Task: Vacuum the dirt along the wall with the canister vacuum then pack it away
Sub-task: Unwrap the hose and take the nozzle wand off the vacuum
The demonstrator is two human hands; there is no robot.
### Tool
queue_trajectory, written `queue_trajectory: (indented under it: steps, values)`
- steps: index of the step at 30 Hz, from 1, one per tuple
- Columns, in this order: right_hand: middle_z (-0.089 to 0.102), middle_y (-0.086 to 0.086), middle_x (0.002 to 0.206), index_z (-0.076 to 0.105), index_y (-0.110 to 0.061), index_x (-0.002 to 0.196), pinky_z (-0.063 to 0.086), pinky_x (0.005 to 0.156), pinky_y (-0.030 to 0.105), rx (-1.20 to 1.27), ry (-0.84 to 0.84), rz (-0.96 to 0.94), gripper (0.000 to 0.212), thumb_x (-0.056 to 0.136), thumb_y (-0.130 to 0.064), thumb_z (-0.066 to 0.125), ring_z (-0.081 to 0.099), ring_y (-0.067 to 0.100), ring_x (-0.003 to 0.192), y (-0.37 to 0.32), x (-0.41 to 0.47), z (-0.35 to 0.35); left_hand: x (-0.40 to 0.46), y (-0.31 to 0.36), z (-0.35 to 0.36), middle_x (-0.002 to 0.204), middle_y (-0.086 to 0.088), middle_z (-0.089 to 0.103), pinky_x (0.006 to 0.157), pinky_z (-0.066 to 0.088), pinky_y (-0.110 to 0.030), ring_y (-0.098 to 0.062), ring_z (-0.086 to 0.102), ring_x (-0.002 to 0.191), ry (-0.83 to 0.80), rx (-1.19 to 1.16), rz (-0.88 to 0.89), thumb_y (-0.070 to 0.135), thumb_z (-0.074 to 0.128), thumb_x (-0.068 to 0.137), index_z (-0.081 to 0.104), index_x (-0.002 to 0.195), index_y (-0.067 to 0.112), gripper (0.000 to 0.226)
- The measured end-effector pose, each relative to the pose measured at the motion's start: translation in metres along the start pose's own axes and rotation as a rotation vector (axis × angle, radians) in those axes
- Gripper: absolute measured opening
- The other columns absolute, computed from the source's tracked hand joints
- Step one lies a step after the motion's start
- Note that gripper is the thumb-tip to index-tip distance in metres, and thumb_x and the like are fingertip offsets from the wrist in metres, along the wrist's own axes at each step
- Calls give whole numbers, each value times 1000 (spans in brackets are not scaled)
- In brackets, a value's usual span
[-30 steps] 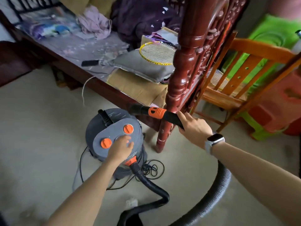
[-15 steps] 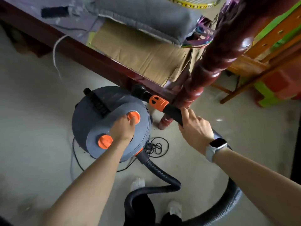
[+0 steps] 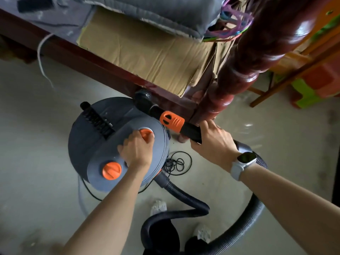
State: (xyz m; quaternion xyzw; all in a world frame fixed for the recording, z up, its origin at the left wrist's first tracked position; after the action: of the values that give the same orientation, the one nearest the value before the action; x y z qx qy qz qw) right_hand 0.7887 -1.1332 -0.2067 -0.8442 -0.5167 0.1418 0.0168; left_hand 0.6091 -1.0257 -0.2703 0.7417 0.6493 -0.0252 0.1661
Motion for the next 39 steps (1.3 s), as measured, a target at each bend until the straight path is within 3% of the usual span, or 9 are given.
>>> queue_trajectory:
  steps: [4, 7, 9, 14, 19, 25, 32, 36, 39]
  values:
    - [59, 10, 100, 43, -8, 108, 34, 57, 31, -12, -75, -44, 41, 88, -43, 51, 60, 34, 78, -3, 4, 10, 3, 1, 1, 107, -18, 64, 85, 35, -41, -37, 57, 102, -3, -45, 0, 44, 49, 92, 56, 103, 3, 43]
    - [64, 6, 98, 29, -23, 139, 35, 56, 29, -25, -29, -127, 63, 89, -57, 47, 63, 34, 76, -8, 2, 9, 4, 4, 1, 108, -18, 64, 85, 35, -41, -37, 56, 103, -2, -47, 17, 44, 47, 93, 55, 104, 2, 44]
    - [63, 6, 101, 24, -27, 143, 36, 57, 30, -11, -18, -171, 62, 91, -50, 48, 62, 36, 79, -14, 5, 9, 5, 4, 2, 109, -18, 63, 85, 34, -41, -36, 56, 104, -1, -51, 17, 43, 46, 94, 55, 104, 2, 44]
    - [60, 10, 98, 39, -10, 106, 33, 59, 32, 3, -52, -66, 42, 87, -44, 54, 61, 35, 81, -11, 23, 15, 6, 4, 2, 109, -18, 62, 84, 33, -41, -35, 55, 104, 5, -54, 21, 43, 45, 94, 54, 104, 2, 43]
    - [60, 9, 88, 33, -16, 135, 36, 56, 31, -105, -23, -175, 61, 90, -54, 48, 63, 34, 73, -14, 11, 21, 5, 4, 2, 106, -17, 63, 82, 32, -40, -35, 56, 101, 39, -51, 25, 44, 48, 93, 55, 101, 2, 43]
    - [57, 9, 103, 42, -12, 110, 33, 63, 31, 191, -116, 35, 30, 87, -26, 56, 55, 32, 78, 23, -19, 32, 4, 5, 2, 105, -19, 64, 83, 32, -40, -36, 57, 99, 59, -79, 18, 42, 50, 92, 56, 100, 1, 42]
    - [64, 0, 92, 27, -29, 126, 39, 59, 29, 10, -180, 49, 64, 80, -69, 44, 62, 29, 73, 24, -49, 58, 5, 4, 2, 107, -19, 64, 84, 32, -41, -36, 58, 100, 56, -62, 24, 36, 53, 91, 55, 103, 2, 36]
    - [59, 3, 88, 37, -19, 103, 36, 58, 30, 51, -101, 25, 33, 85, -45, 47, 49, 26, 64, 9, -44, 53, 5, 3, 2, 108, -18, 64, 84, 32, -41, -37, 58, 100, 62, -79, 32, 34, 55, 90, 55, 103, 2, 34]
    - [44, 0, 78, 28, -19, 90, 32, 59, 30, 145, -43, 163, 30, 83, -35, 53, 41, 25, 62, 18, -41, 45, 5, 4, 2, 107, -20, 63, 83, 32, -41, -38, 58, 98, 75, -73, 42, 39, 50, 92, 56, 103, 1, 40]
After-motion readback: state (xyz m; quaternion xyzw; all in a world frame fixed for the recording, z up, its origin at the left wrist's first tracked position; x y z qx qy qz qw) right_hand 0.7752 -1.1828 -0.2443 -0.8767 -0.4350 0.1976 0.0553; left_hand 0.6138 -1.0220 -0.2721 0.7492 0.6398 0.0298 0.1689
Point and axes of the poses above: each hand's wrist, its own x-axis towards the middle knuckle, its own z-axis out of the palm, y = z × x, the point moved 5 cm from there along x, towards the middle knuckle
